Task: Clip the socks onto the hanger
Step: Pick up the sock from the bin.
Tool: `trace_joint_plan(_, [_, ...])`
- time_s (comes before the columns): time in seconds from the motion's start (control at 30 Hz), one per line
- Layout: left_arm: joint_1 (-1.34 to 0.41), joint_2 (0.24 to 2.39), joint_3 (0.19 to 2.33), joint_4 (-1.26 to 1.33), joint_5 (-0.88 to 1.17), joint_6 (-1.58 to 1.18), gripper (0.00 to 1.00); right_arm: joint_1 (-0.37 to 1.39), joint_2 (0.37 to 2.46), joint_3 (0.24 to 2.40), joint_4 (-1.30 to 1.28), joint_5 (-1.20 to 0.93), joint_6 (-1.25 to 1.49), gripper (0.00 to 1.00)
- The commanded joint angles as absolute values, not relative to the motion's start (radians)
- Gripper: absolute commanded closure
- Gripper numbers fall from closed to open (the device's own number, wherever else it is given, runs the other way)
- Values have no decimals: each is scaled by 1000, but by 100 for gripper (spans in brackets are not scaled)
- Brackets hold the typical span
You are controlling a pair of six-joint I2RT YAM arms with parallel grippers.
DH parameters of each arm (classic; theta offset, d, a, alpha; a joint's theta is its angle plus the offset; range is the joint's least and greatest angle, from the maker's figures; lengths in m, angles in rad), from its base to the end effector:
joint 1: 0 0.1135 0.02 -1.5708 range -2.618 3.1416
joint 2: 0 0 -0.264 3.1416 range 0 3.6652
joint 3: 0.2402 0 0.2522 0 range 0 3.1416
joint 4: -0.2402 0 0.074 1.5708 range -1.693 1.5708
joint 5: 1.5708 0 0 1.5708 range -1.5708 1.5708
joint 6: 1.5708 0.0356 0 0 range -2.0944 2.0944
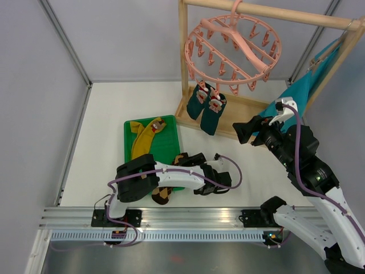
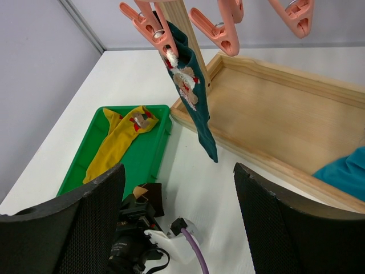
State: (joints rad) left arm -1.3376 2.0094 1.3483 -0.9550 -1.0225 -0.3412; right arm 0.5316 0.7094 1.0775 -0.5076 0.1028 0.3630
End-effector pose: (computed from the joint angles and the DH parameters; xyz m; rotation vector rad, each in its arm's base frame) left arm 0.1123 -0.3414 0.1570 1.1040 1.9694 0.8840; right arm 0.1182 0.0653 0.4144 -0.0690 1.7422 0.5742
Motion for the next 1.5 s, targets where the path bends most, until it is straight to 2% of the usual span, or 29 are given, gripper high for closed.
trace_joint_plan(0.0, [-1348,1982,1374,-911,-1016,-290,33,528,698,1072,-479,107,373,17])
trace_joint_plan(0.33, [-1354,1940,1344,-808,-939,-213,33,529,696,1072,-483,107,370,17])
trace_joint_plan(1.1, [-1318,1967,1293,-779,-1028,-216,34,526,706,1078,-477,98,370,17])
trace_joint_plan(1.27, [-1307,1948,1279,-755,-1034,-203,37,528,704,1075,-477,95,373,17])
trace_joint_plan(1.47, [-1307,1944,1276,-744,-1037,-199,47,528,700,1071,-476,97,376,17])
